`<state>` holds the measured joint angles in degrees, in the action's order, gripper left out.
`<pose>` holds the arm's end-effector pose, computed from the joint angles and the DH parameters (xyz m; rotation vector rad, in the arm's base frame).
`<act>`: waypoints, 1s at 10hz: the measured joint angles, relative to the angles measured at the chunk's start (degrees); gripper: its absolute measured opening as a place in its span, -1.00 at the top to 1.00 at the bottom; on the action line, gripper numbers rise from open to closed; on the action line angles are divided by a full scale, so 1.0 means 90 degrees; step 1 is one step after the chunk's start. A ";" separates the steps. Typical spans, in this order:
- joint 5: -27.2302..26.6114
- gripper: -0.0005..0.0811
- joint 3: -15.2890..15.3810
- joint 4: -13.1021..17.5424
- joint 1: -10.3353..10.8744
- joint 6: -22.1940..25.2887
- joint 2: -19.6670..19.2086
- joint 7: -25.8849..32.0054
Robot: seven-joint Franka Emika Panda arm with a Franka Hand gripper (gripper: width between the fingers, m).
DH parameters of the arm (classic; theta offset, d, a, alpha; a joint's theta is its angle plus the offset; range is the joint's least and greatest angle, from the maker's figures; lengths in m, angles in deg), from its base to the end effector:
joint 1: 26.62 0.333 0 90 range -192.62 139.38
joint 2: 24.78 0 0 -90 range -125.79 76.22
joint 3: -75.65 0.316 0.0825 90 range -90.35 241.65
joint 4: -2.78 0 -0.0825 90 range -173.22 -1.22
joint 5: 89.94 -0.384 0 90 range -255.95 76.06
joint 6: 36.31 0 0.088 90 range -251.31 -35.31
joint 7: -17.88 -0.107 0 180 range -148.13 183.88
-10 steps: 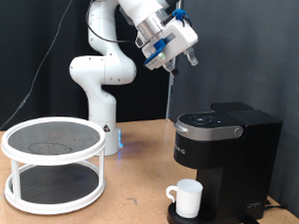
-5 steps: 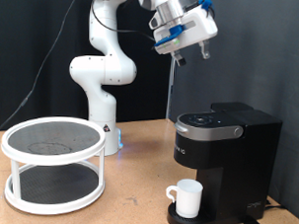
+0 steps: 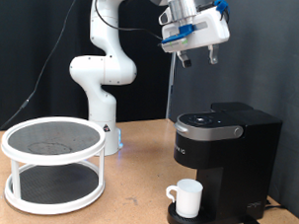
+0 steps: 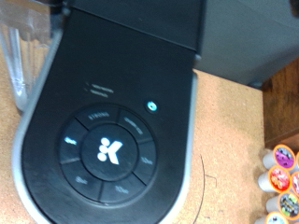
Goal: Make a cup of coffee with the keurig machine
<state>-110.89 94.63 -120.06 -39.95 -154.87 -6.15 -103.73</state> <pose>0.4810 0.0817 0.5548 -1.3224 2.4900 0.1479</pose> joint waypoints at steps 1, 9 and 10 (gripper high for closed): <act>0.0064 -0.81 0.0000 0.0127 -0.0017 -0.0062 -0.0191 -0.0046; 0.0260 -0.81 -0.0007 0.0383 -0.0025 0.0151 -0.0639 0.0023; 0.0363 -0.81 -0.0007 0.0384 -0.0025 0.0153 -0.0686 -0.0049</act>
<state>-107.62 94.57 -116.61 -40.18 -153.50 -12.32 -104.18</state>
